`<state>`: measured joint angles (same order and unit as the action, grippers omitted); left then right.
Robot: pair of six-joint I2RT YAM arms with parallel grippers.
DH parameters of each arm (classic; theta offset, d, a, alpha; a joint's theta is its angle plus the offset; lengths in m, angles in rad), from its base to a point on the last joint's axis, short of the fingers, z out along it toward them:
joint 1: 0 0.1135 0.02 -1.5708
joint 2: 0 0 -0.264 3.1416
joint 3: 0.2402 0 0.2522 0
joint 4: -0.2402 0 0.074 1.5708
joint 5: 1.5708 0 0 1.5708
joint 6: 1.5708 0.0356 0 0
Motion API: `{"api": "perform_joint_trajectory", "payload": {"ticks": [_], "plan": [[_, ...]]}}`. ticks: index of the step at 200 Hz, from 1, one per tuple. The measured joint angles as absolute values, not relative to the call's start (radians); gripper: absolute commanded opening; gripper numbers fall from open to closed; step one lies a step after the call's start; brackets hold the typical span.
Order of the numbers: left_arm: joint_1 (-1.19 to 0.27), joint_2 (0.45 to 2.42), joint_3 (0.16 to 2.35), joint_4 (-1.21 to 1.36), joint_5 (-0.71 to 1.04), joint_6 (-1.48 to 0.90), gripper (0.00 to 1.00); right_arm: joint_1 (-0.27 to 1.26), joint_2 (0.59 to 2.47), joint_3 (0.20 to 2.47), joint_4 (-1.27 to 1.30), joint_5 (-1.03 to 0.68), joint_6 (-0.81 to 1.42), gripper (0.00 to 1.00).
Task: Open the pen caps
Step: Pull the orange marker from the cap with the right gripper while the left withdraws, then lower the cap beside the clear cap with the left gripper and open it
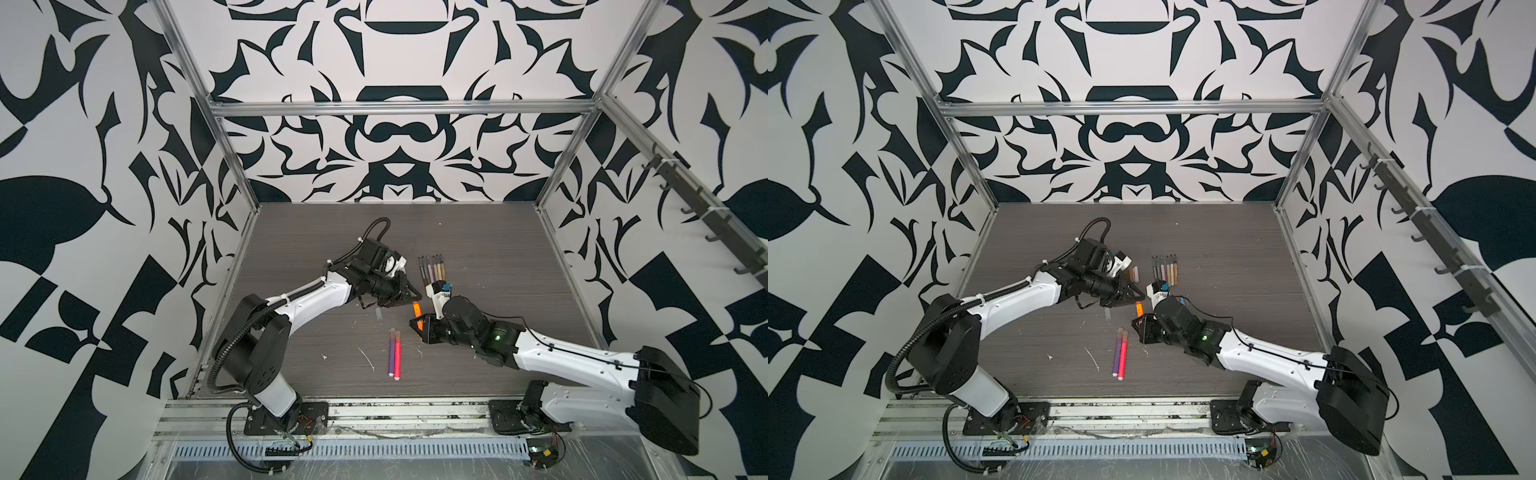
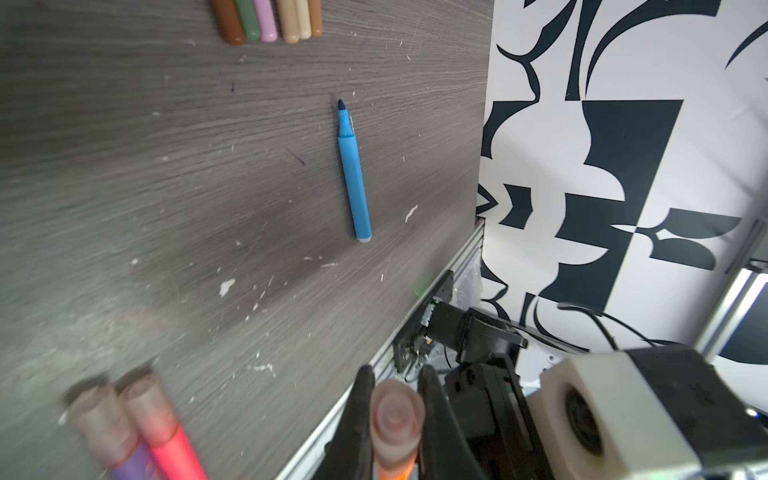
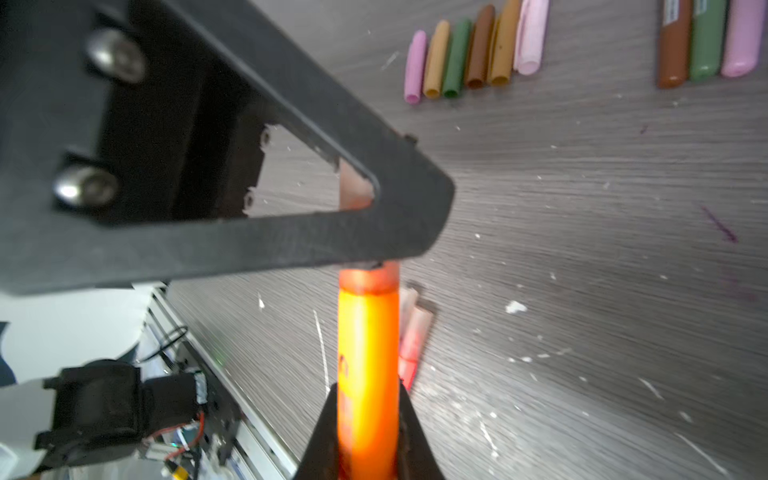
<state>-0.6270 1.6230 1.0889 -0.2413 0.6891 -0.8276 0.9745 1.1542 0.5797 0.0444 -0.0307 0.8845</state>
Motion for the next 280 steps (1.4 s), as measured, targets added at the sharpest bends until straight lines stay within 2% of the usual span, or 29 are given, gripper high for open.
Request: {"api": "perform_joint_trajectory", "payload": {"ticks": [81, 122, 156, 197, 249, 280], "plan": [[-0.584, 1.645, 1.123, -0.322, 0.735, -0.789, 0.00, 1.003, 1.168, 0.566, 0.115, 0.007, 0.920, 0.00], [-0.384, 1.758, 1.275, -0.226, 0.406, -0.743, 0.00, 1.140, 1.168, 0.458, -0.026, -0.098, 0.968, 0.00], [-0.392, 1.759, 1.280, -0.213, 0.327, -0.717, 0.00, 1.139, 1.122, 0.449, -0.086, -0.096, 0.982, 0.00], [-0.409, 1.686, 1.142, -0.247, 0.270, -0.653, 0.00, 1.111, 1.025, 0.453, -0.171, -0.065, 0.966, 0.00], [-0.407, 1.616, 0.953, -0.287, 0.251, -0.604, 0.00, 0.981, 0.966, 0.452, -0.238, -0.067, 0.936, 0.00], [-0.413, 1.616, 0.875, -0.274, 0.288, -0.604, 0.07, 0.963, 0.985, 0.452, -0.255, -0.066, 0.920, 0.00]]}}
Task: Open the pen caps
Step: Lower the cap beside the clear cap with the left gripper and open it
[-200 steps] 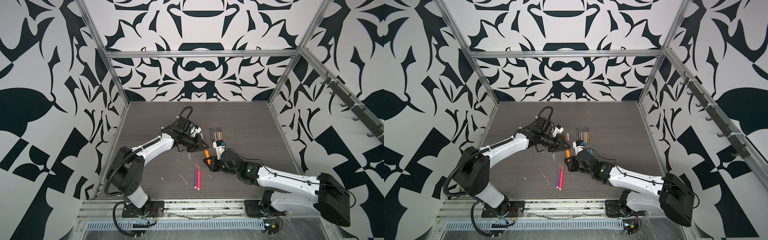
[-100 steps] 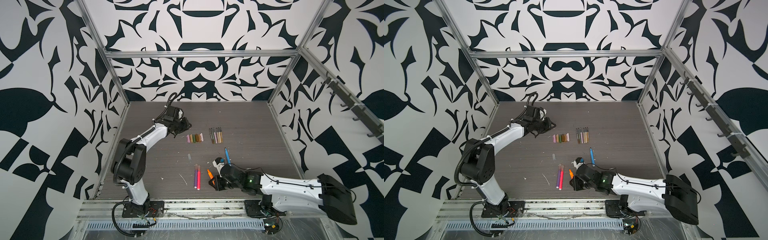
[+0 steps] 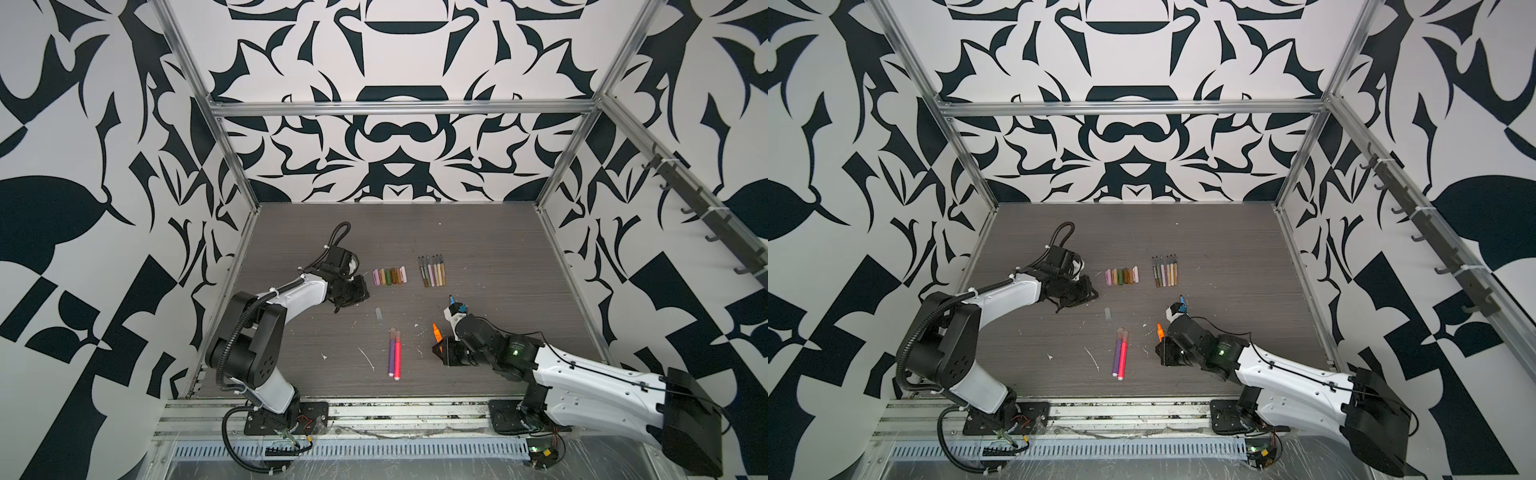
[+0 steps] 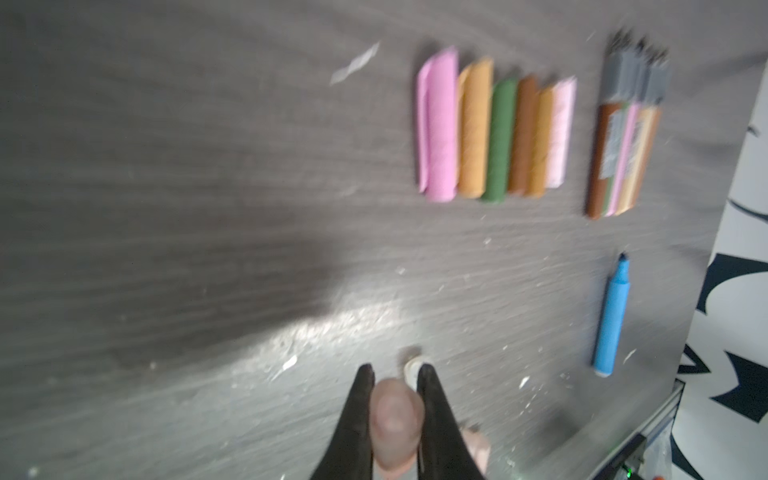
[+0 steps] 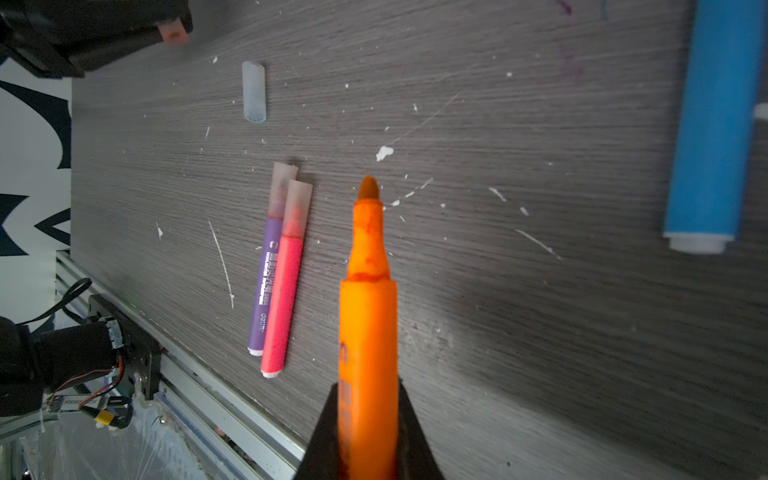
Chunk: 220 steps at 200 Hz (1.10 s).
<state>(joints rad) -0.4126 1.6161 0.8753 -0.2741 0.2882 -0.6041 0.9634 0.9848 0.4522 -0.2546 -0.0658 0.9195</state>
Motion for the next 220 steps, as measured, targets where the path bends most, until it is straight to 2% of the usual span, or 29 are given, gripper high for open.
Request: {"api": "perform_joint_trajectory", "payload": {"ticks": [131, 220], "plan": [[-0.495, 1.617, 0.818, -0.220, 0.339, -0.625, 0.14, 0.963, 1.016, 0.453, -0.274, -0.066, 0.906, 0.00], [-0.501, 1.616, 0.760, -0.187, 0.357, -0.662, 0.23, 0.963, 1.015, 0.453, -0.282, -0.065, 0.902, 0.00]]}}
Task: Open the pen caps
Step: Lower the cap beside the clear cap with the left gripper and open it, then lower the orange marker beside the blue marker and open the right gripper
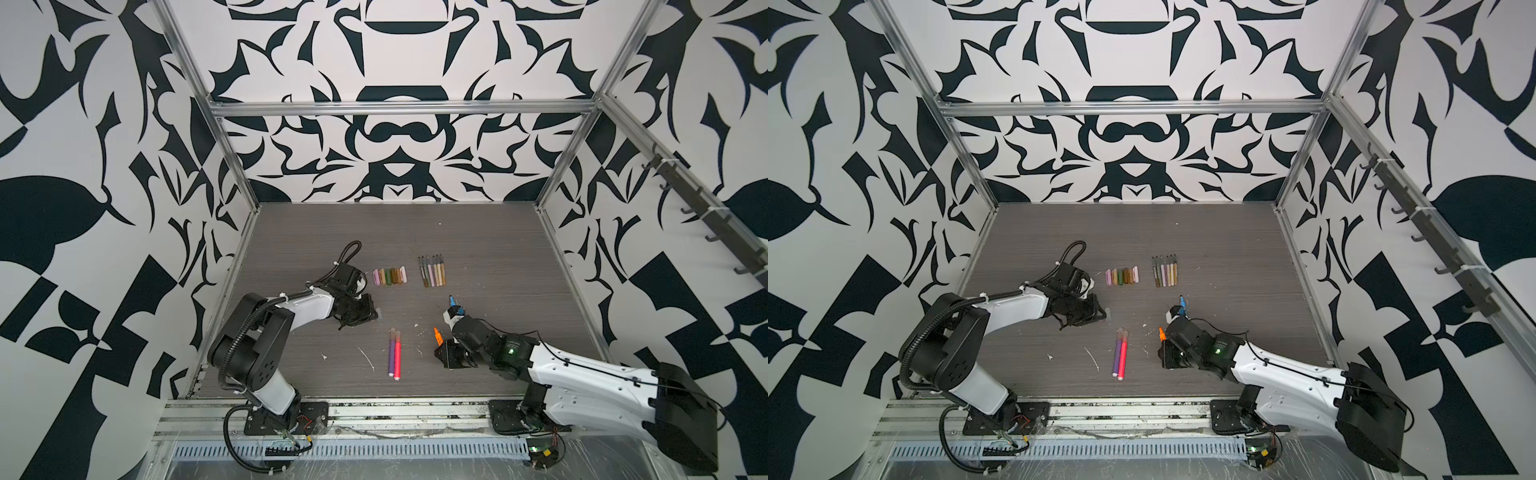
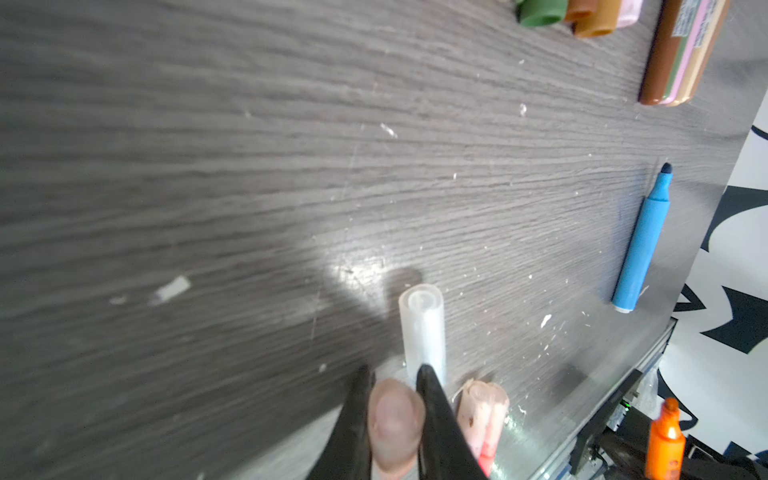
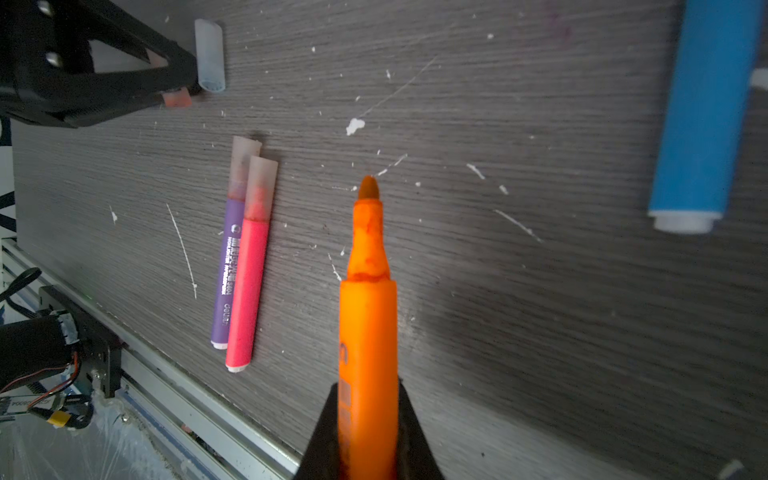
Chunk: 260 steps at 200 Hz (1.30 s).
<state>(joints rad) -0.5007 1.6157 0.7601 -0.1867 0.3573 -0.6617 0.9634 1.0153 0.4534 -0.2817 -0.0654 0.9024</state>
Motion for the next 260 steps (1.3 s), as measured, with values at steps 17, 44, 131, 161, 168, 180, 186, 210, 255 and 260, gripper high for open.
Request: {"api": "perform_joint_trajectory", "payload": {"ticks": [17, 44, 131, 161, 168, 180, 186, 210, 255, 260], "plan": [[-0.501, 1.616, 0.760, -0.183, 0.357, -0.665, 0.25, 0.963, 1.013, 0.453, -0.282, -0.065, 0.902, 0.00], [-0.501, 1.616, 0.760, -0.181, 0.357, -0.668, 0.29, 0.963, 1.001, 0.453, -0.286, -0.065, 0.902, 0.00], [-0.503, 1.616, 0.760, -0.175, 0.359, -0.684, 0.30, 0.963, 0.976, 0.452, -0.288, -0.062, 0.903, 0.00], [-0.503, 1.616, 0.760, -0.167, 0.360, -0.694, 0.30, 0.963, 0.976, 0.451, -0.289, -0.062, 0.903, 0.00], [-0.503, 1.616, 0.760, -0.164, 0.360, -0.696, 0.30, 0.963, 0.976, 0.451, -0.289, -0.062, 0.903, 0.00], [-0.503, 1.616, 0.760, -0.160, 0.360, -0.699, 0.30, 0.963, 0.976, 0.451, -0.289, -0.062, 0.903, 0.00], [-0.503, 1.616, 0.760, -0.158, 0.360, -0.700, 0.30, 0.963, 0.976, 0.451, -0.289, -0.062, 0.903, 0.00], [-0.503, 1.627, 0.761, -0.149, 0.363, -0.702, 0.30, 0.963, 0.970, 0.448, -0.289, -0.062, 0.903, 0.00], [-0.503, 1.641, 0.771, -0.135, 0.371, -0.705, 0.30, 0.963, 0.954, 0.447, -0.294, -0.060, 0.903, 0.00], [-0.503, 1.642, 0.772, -0.134, 0.372, -0.706, 0.30, 0.963, 0.953, 0.447, -0.295, -0.059, 0.903, 0.00]]}}
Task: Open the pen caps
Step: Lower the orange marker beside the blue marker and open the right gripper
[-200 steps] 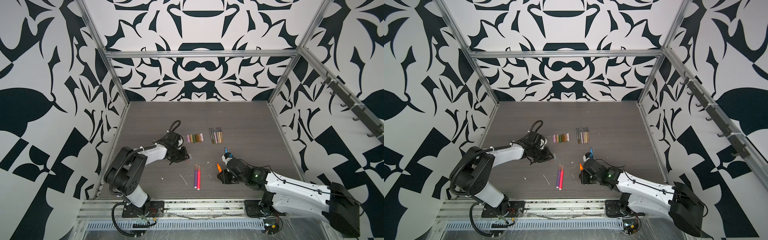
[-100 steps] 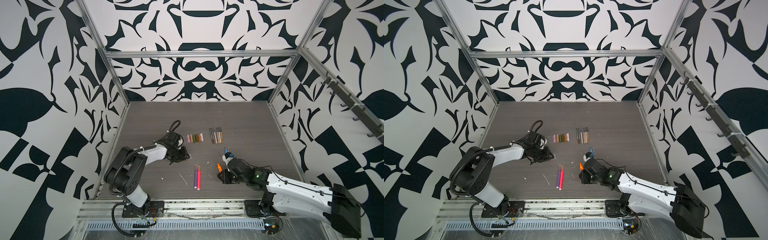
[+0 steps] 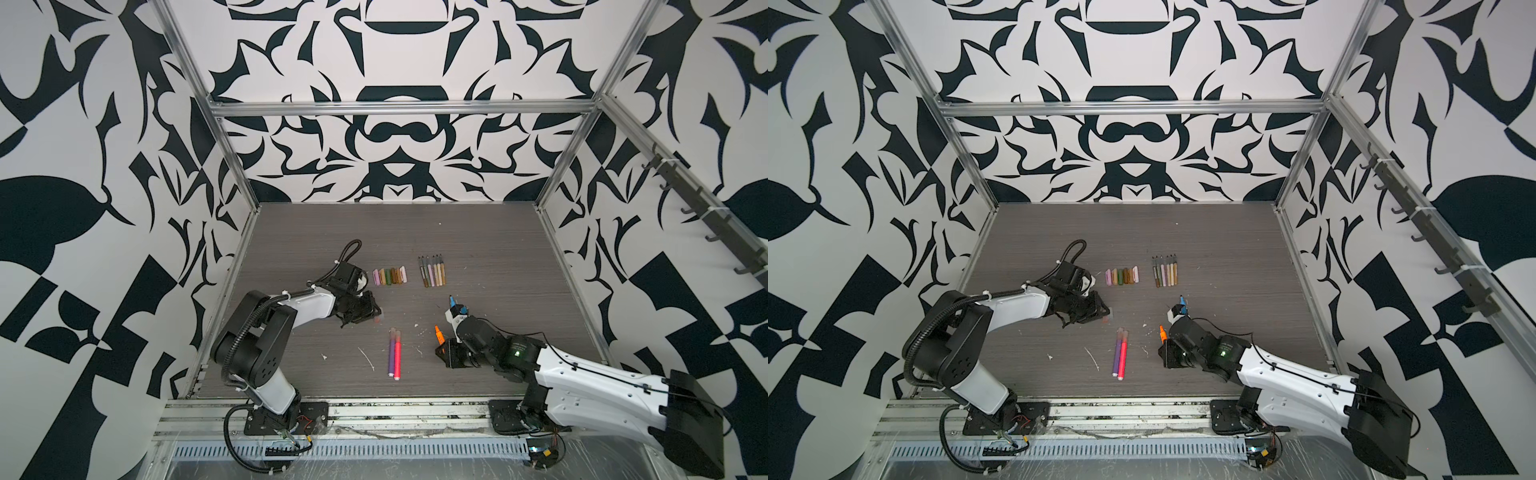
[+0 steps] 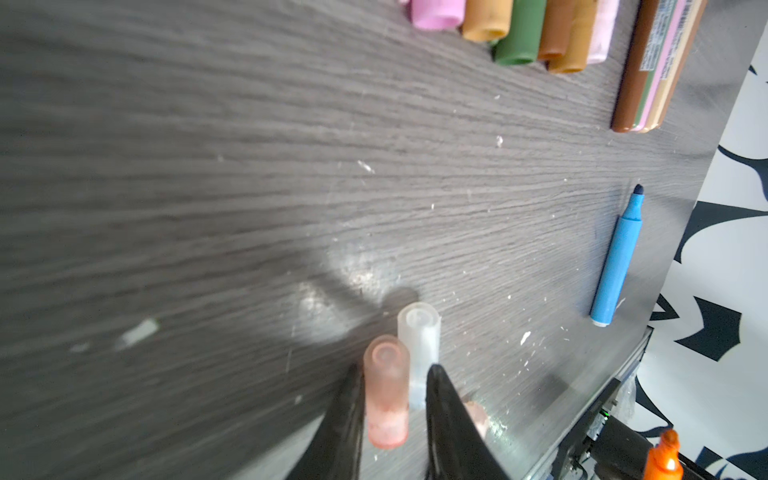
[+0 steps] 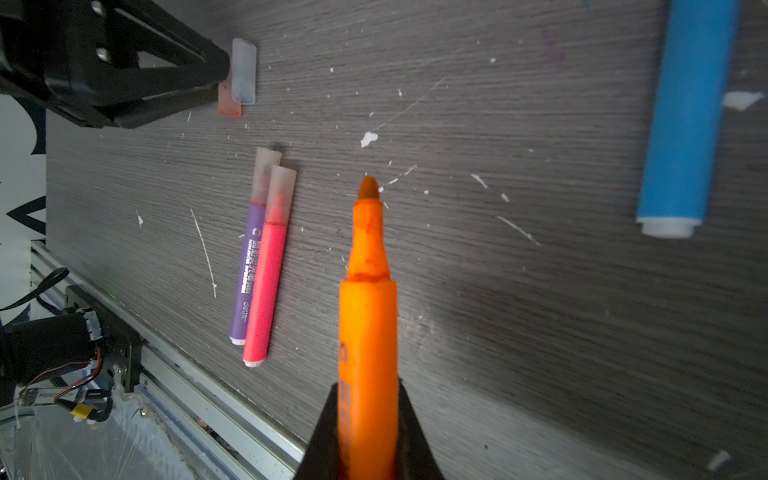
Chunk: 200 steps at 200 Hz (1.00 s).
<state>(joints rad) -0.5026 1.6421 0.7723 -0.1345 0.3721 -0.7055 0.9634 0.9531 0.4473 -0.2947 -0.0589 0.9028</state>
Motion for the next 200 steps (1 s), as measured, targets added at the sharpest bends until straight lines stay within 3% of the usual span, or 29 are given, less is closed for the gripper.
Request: {"api": "perform_joint_trajectory", "payload": {"ticks": [126, 159, 200], "plan": [[-0.503, 1.660, 0.792, -0.136, 0.378, -0.702, 0.31, 0.947, 0.934, 0.451, -0.344, -0.058, 0.876, 0.00], [-0.503, 1.660, 0.803, -0.154, 0.369, -0.690, 0.38, 0.823, 0.917, 0.508, -0.437, -0.099, 0.778, 0.00], [-0.502, 1.660, 0.805, -0.155, 0.367, -0.680, 0.39, 0.608, 0.918, 0.619, -0.519, -0.179, 0.611, 0.00]]}}
